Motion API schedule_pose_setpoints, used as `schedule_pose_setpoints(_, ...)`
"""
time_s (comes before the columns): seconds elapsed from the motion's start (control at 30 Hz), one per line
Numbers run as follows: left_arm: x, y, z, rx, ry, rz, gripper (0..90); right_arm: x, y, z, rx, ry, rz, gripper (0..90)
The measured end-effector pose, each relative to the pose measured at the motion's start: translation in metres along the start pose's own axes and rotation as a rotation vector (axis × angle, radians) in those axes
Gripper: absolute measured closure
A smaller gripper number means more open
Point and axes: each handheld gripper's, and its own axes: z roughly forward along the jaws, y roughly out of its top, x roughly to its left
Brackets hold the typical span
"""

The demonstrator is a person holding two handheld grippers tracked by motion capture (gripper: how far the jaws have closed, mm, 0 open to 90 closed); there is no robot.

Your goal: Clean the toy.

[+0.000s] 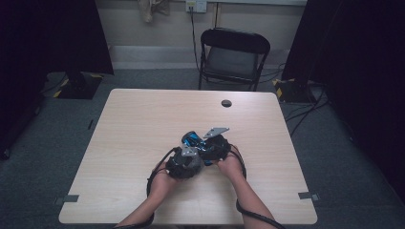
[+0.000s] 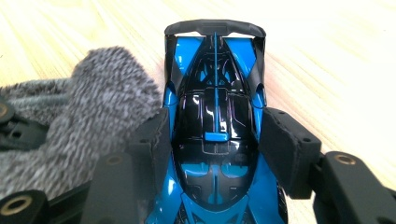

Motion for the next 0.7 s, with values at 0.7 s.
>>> schedule_pose_setpoints(0.7, -0.023, 0.003, 0.004, 0.003, -0.065, 0.057, 67.8, 0.000, 0.000, -0.001, 0.006, 0.002, 0.000, 44.3)
